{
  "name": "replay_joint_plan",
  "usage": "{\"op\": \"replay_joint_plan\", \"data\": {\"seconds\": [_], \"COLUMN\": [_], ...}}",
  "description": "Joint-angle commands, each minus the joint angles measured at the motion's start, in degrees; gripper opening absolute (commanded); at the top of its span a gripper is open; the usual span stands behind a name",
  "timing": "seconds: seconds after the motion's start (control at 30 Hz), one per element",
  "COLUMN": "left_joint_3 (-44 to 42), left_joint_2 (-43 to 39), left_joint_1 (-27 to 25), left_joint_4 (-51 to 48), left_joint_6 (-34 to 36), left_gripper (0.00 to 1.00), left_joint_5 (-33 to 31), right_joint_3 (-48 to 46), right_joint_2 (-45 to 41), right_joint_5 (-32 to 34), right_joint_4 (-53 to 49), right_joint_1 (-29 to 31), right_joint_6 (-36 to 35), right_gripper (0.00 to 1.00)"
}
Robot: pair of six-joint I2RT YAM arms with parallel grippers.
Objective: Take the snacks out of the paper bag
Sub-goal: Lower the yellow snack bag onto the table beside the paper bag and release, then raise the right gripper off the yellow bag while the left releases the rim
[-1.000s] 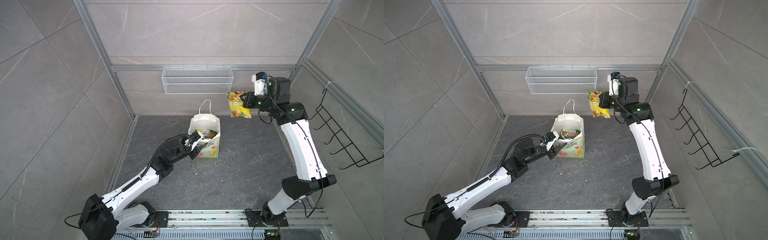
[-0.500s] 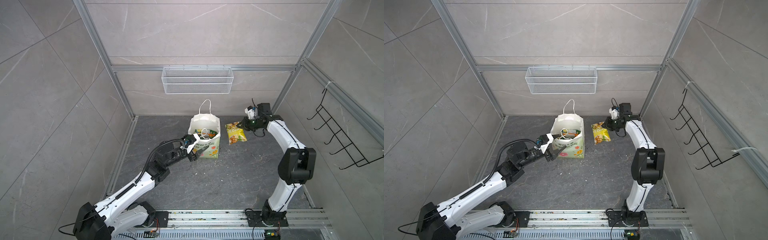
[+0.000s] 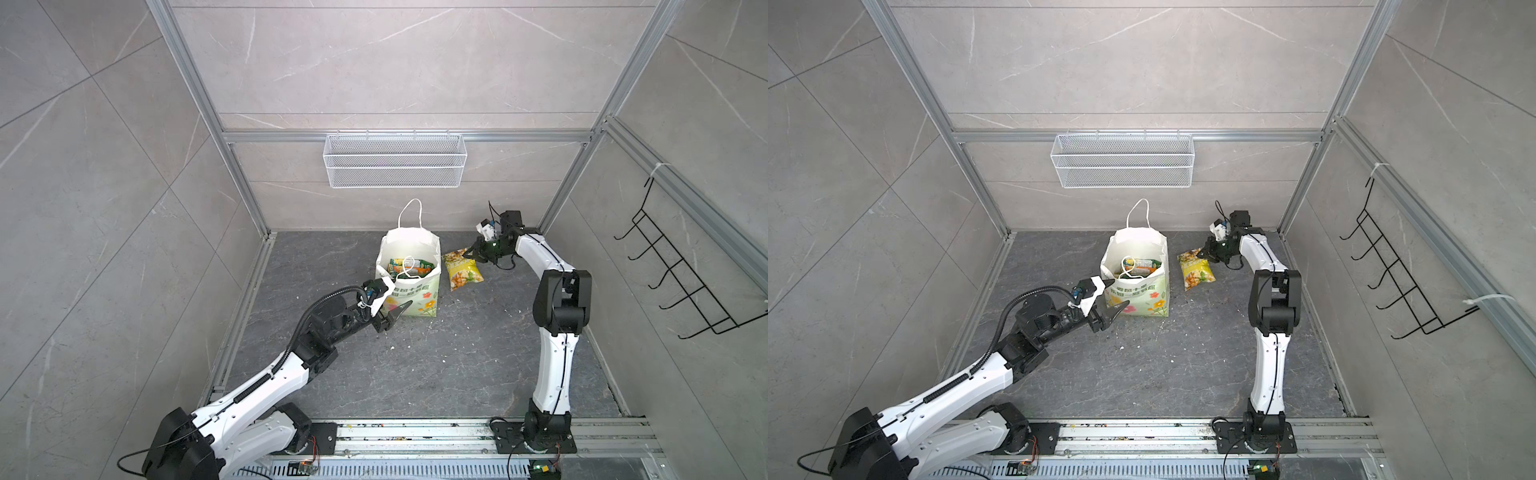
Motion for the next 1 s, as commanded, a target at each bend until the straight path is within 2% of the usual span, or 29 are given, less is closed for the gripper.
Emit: {"op": "replay_joint_plan", "data": {"seconds": [0.0,0.17,0.37,0.47,0.57,0.7,0.77,0.83,0.9,0.97], "left_joint_3": [-1.1,-2.3,-2.7,-3.1,-2.7,-3.0,-2.4,-2.1,-2.1,-1.5], "left_joint_2": [-3.1,-5.3,-6.4,-5.8,-5.4,-4.9,-4.7,-4.5,-4.5,-4.4], "left_joint_1": [0.0,0.0,0.0,0.0,0.0,0.0,0.0,0.0,0.0,0.0], "left_joint_4": [3.3,2.0,0.8,1.1,1.2,2.1,1.5,0.7,0.8,0.4], "left_joint_6": [-0.8,-0.6,0.0,0.6,0.4,0.9,0.9,1.4,1.7,1.8], "left_gripper": [0.70,0.70,0.72,0.72,0.72,0.72,0.73,0.73,0.73,0.74], "left_joint_5": [-1.8,-2.7,-4.0,-4.9,-5.2,-6.2,-6.5,-6.0,-6.4,-6.9], "right_joint_3": [3.7,7.5,13.1,14.6,10.3,4.4,1.3,-3.0,-7.2,-7.3], "right_joint_2": [3.7,5.9,6.2,3.8,-2.0,-8.8,-11.4,-14.1,-16.0,-15.4], "right_joint_5": [0.4,2.5,7.4,15.0,21.0,32.9,36.0,39.9,40.8,42.3], "right_joint_4": [-5.7,-8.3,-12.6,-15.7,-14.2,-13.8,-13.6,-11.4,-8.4,-10.4], "right_joint_1": [-0.6,-0.8,-1.2,-1.1,0.2,4.1,7.0,10.4,12.5,13.7], "right_joint_6": [-2.7,-3.9,-4.1,-2.8,-1.6,-0.4,-0.4,-0.3,0.2,1.7], "right_gripper": [0.09,0.32,0.40,0.44,0.62,0.75,0.81,0.81,0.81,0.81]}}
